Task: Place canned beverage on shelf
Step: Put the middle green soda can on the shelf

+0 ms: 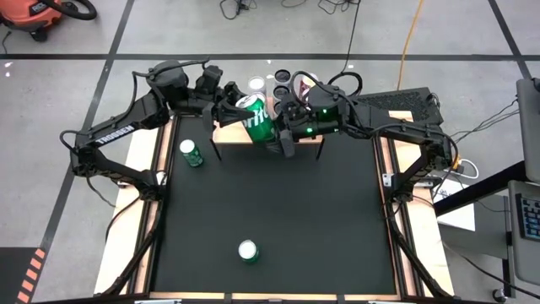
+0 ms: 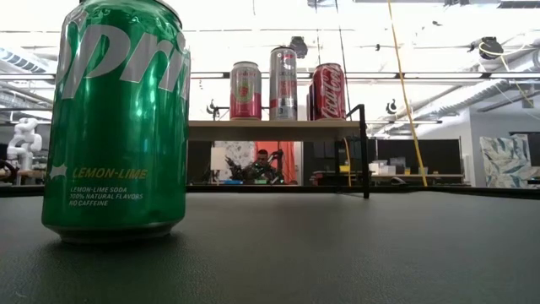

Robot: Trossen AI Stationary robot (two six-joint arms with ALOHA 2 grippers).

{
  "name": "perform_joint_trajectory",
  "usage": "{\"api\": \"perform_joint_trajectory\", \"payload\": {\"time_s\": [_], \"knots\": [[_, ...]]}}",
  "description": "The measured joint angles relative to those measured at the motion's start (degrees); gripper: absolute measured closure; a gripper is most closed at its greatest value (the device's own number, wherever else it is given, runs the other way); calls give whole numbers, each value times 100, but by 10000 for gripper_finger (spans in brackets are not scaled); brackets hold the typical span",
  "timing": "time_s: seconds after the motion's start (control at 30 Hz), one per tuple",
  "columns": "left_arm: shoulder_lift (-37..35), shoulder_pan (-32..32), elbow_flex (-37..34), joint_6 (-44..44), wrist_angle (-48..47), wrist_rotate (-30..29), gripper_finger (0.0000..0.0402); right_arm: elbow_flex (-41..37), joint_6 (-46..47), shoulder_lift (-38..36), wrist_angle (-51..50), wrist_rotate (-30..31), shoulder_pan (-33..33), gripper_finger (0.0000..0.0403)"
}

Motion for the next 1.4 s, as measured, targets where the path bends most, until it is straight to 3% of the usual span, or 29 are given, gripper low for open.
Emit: {"api": "perform_joint_trajectory", "payload": {"time_s": [0.57,0.9,1.17,1.4], "knots": [[-124,243,0,-260,29,441,94,-7,-203,-4,-268,-285,0,3],[-247,465,15,-331,162,667,94,-22,-471,4,-994,-278,0,3],[-303,936,14,-265,149,954,94,-22,-493,-70,-1114,-290,-2,3],[-354,1392,13,-72,114,1140,94,-13,-590,-631,-1851,-282,0,3]]}}
